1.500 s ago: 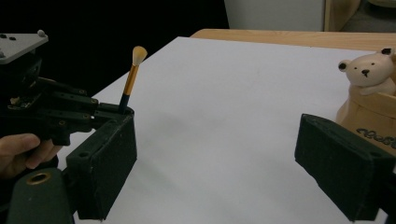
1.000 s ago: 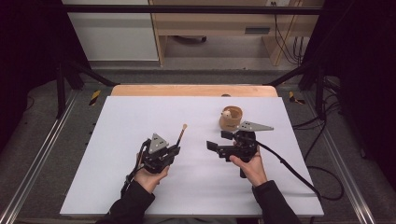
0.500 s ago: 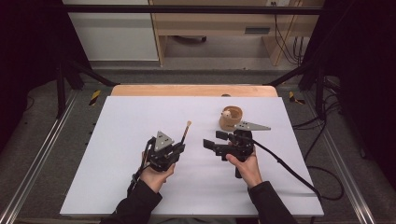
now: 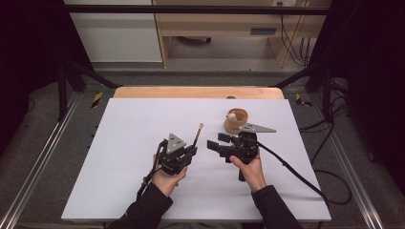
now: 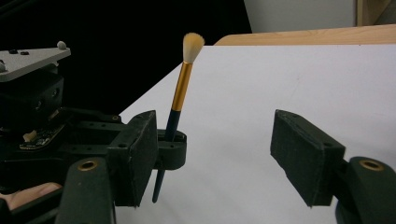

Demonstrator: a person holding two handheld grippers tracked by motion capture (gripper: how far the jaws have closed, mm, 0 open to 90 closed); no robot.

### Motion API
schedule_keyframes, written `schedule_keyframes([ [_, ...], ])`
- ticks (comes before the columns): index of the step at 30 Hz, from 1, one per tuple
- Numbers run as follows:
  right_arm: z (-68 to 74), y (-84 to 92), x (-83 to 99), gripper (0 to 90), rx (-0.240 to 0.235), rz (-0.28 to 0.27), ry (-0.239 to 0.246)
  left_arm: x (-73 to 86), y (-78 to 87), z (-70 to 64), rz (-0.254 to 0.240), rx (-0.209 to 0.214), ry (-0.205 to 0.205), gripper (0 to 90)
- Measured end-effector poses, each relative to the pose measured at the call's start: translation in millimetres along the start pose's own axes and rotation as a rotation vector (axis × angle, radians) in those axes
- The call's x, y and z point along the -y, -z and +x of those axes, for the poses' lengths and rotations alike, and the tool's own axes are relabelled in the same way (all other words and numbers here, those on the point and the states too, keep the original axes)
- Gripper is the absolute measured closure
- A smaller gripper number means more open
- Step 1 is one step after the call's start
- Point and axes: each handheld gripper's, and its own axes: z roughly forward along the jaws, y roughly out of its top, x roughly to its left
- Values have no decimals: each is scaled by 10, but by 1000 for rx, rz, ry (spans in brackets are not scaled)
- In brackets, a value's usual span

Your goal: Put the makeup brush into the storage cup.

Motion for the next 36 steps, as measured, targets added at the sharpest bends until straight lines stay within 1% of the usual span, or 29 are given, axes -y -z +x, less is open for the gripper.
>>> schedule_keyframes([
  [5, 4, -3, 4, 343, -3, -2, -2, 2, -9, -38, 2, 6, -1, 831],
  [7, 3, -12, 12, 348, -7, -4, 2, 0, -1, -59, 7, 8, -13, 831],
  [9, 5, -18, 18, 358, -6, 0, -1, -9, -3, -88, 1, 11, -11, 831],
  [16, 18, -12, 22, 383, -14, -6, -5, -31, -15, -169, -1, 26, -33, 832],
  [22, 29, -7, 27, 401, -20, -17, -3, -29, -32, -197, -5, 32, -21, 831],
  [27, 32, -14, 32, 424, -20, -15, -15, -31, -54, -224, 0, 33, -25, 832],
  [29, 31, -12, 31, 437, -21, -13, -16, -38, -63, -251, -10, 35, -17, 831],
  [31, 30, -9, 30, 463, -25, -15, -10, -46, -63, -276, -10, 39, -23, 832],
  [33, 34, -2, 27, 482, -29, -15, -10, -55, -59, -301, -7, 40, -40, 832],
  [36, 38, 8, 22, 510, -35, -14, -14, -65, -62, -335, -15, 42, -41, 832],
])
